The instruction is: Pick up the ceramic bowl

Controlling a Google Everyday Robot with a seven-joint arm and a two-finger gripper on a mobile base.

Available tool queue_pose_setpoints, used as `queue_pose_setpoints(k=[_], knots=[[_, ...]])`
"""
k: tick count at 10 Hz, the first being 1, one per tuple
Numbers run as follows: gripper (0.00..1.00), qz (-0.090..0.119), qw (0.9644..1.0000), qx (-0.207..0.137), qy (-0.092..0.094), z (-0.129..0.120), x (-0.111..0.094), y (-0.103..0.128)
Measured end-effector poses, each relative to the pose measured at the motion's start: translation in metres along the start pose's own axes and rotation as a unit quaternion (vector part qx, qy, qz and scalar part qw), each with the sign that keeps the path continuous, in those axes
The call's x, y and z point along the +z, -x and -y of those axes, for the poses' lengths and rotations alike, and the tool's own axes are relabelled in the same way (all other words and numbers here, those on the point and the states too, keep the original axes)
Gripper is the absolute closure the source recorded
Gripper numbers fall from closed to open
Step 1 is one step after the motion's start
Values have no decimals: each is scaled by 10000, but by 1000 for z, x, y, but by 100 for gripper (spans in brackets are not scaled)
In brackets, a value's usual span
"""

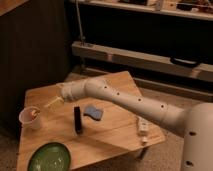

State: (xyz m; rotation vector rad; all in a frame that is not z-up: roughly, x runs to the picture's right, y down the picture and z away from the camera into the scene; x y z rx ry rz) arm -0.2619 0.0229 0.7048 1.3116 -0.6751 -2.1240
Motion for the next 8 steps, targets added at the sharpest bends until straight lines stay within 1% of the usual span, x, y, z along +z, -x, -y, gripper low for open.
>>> queue_pose_setpoints(k=[5,7,8], knots=[[20,-1,10000,0,0,0,0,0],[20,75,9999,-78,34,0,-1,0],[20,395,9984,-400,79,3,-5,1]])
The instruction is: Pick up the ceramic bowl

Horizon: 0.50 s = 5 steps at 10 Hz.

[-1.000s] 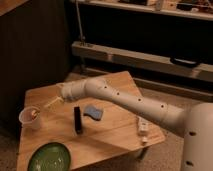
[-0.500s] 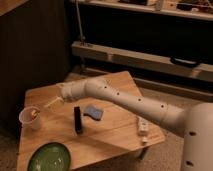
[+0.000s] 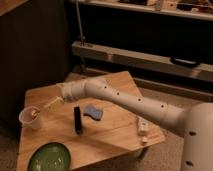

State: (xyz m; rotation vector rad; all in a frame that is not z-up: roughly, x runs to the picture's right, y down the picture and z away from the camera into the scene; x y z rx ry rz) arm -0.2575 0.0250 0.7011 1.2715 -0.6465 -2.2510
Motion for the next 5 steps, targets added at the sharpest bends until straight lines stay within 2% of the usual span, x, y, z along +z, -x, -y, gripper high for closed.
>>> queue_pose_setpoints(k=[1,2,3,4,5], knots=[[20,413,9984,-384,25,2,-7,3],[20,1031,9898,-981,-12,7,-17,7],[20,1723,9705,-1679,-132,17,-29,12],[20,2239,9513,-2108,-191,21,-42,17],[20,2556,9385,-2308,-254,24,-49,20]])
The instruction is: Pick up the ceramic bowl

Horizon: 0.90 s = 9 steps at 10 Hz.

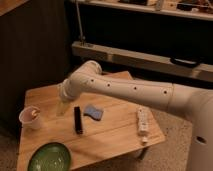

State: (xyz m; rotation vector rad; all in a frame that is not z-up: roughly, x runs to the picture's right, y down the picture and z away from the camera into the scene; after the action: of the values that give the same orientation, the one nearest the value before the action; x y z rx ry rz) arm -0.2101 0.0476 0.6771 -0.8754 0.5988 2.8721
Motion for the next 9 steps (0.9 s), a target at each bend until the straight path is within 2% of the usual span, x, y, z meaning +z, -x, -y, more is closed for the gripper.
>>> queue_pose_setpoints(k=[1,3,9], knots=[[20,124,9997,-166,-146,7,-5,0],[20,4,9992,-234,-327,15,-13,9],[20,-39,9989,-291,-363,18,-14,6]])
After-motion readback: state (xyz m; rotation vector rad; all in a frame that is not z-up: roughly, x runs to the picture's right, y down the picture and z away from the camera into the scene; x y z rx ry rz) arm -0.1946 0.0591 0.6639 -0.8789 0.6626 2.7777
